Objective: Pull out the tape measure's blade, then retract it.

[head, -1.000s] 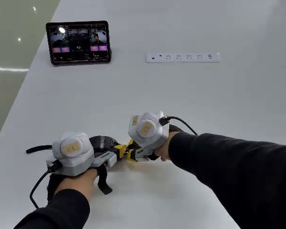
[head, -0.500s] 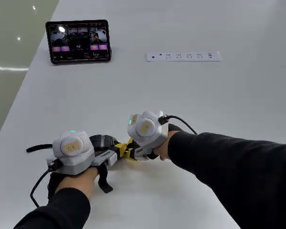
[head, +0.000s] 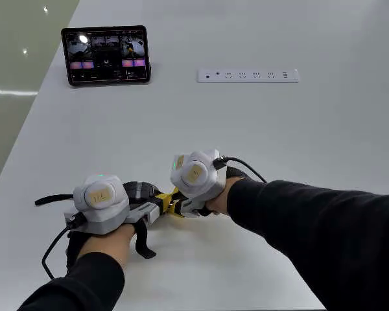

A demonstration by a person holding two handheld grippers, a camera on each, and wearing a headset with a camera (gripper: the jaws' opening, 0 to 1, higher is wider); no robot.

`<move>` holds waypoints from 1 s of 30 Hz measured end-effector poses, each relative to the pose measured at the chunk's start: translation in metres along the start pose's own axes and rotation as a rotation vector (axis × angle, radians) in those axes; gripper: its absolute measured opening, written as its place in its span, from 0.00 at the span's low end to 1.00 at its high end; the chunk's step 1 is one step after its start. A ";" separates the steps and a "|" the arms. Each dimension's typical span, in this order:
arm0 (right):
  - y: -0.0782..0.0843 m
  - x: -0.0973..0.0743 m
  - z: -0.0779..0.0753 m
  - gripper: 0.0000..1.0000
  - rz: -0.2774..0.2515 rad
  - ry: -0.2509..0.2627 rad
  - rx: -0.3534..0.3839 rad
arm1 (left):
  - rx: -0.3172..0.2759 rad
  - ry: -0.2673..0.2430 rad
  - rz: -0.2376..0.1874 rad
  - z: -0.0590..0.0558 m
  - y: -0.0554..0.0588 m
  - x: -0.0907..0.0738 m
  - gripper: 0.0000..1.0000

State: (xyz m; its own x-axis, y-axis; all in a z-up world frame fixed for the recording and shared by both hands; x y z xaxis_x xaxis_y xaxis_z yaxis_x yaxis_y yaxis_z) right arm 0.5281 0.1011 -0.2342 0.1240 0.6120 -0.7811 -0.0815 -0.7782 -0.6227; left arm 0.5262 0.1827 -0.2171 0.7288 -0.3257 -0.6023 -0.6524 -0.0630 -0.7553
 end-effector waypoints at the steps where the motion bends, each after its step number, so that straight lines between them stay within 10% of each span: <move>1: 0.000 0.000 0.000 0.12 -0.001 0.000 -0.001 | -0.003 -0.001 0.001 0.000 0.000 0.000 0.65; 18: 0.001 -0.027 -0.001 0.13 -0.040 0.057 0.023 | 0.016 0.012 -0.022 0.006 -0.022 -0.016 0.75; 30: 0.010 -0.059 -0.006 0.14 -0.101 0.135 0.108 | 0.036 0.144 0.003 0.012 -0.031 -0.027 0.90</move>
State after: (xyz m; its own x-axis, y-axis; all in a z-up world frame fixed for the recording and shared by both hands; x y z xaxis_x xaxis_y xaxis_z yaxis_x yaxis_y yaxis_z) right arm 0.5256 0.0563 -0.1944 0.2682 0.6562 -0.7053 -0.1666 -0.6895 -0.7048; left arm 0.5293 0.2051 -0.1807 0.6875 -0.4584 -0.5632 -0.6448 -0.0287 -0.7638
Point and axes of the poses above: the centre of the closed fingertips' face, and the gripper's own axes: x roughly forward along the fingers, z roughly to its left, y roughly out of its underside, the point moved 4 cm from there along -x, roughly backward along the fingers, and after that the axes turned 5 degrees about y, right-handed, at the moved point
